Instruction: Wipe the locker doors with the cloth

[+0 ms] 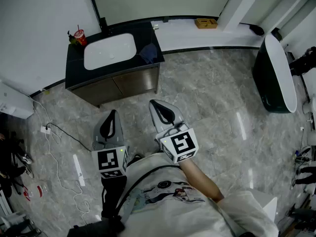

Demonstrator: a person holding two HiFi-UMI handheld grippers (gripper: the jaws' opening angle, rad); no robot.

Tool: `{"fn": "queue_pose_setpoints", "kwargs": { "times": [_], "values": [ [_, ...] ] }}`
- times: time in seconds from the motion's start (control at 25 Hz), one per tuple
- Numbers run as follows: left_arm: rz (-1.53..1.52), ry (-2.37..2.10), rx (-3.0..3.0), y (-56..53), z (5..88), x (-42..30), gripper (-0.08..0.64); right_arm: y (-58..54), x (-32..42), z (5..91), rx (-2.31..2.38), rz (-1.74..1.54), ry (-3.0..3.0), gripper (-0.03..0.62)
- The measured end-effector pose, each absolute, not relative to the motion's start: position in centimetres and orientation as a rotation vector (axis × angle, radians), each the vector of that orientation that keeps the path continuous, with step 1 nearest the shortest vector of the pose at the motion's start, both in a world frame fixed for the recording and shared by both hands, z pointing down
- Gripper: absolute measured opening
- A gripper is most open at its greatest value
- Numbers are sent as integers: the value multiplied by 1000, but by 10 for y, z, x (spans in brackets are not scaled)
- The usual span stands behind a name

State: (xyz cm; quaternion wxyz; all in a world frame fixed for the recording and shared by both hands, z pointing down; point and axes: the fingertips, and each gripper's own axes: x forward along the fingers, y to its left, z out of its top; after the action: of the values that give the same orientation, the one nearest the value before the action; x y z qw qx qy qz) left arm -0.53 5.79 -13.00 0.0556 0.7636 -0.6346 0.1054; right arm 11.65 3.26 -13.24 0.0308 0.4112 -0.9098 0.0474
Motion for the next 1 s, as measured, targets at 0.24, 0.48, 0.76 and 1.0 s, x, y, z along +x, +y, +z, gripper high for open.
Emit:
{"fn": "queue_pose_setpoints", "kwargs": {
  "times": [0.24,0.48,0.76,1.0],
  "values": [
    [327,-1916,2323,56,-130,2,0,31,121,-132,1265,149,-2802,2],
    [342,-1906,2336,53,-130,11,0,29,127,-132,1273,177,-2825,3],
    [342,-1903,2308,48,-130,20,0,27,144,-130,1279,193,-2830,5],
    [341,-1937,2277,37,-131,35,0,24,172,-124,1264,213,-2830,5]
  ]
}}
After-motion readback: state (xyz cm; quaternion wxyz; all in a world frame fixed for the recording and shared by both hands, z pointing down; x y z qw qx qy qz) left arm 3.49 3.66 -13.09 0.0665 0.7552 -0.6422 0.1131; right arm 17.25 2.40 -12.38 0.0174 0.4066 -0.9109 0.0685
